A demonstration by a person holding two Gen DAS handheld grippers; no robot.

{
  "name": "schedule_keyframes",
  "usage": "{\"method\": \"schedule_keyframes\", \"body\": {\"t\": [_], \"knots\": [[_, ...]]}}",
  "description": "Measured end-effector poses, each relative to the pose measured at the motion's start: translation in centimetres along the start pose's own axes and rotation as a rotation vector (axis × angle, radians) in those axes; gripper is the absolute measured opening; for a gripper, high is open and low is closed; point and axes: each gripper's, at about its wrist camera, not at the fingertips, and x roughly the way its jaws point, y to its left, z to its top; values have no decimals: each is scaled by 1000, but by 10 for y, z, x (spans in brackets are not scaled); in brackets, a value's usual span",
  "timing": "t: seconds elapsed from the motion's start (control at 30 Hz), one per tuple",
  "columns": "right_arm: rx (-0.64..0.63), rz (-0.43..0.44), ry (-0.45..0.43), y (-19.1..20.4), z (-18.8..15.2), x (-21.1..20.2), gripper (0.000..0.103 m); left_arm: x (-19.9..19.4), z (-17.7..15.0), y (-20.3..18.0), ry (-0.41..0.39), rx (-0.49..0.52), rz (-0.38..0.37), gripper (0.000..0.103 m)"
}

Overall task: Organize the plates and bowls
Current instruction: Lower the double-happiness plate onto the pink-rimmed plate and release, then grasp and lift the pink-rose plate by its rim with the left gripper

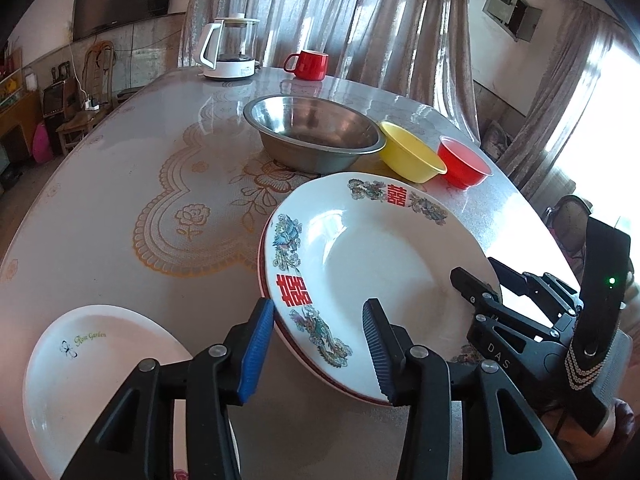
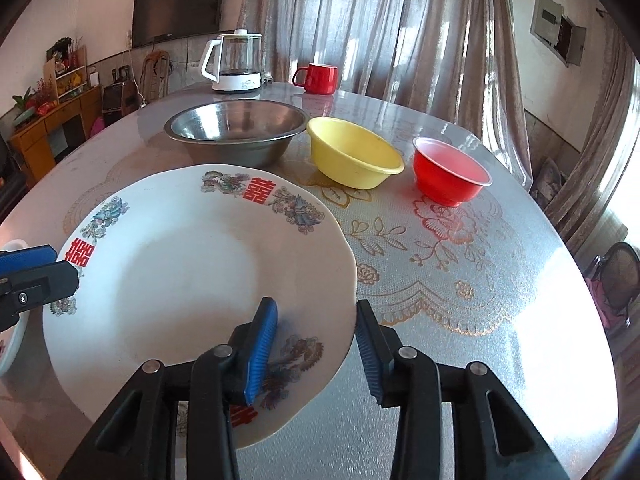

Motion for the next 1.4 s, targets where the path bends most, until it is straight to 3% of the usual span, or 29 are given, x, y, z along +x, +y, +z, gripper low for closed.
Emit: {"method": "schedule_keyframes", "body": {"t": [0.13, 0.6, 0.83, 1.07, 1.4], "knots": [[-6, -14, -8, 1, 2, 2, 40, 1, -4, 2, 4, -6, 11, 48], [89, 68, 8, -13, -5, -5, 45, -19, -8, 17, -35, -22, 75, 50], [152, 96, -40, -23, -2, -22, 49, -29, -12, 29, -52, -51, 97, 51], [173, 345, -91, -12, 5, -44, 50, -37, -17, 44, -62, -87, 118, 51], [78, 726, -30, 49, 5, -56, 50, -57, -26, 84, -94, -185, 148, 51]]}}
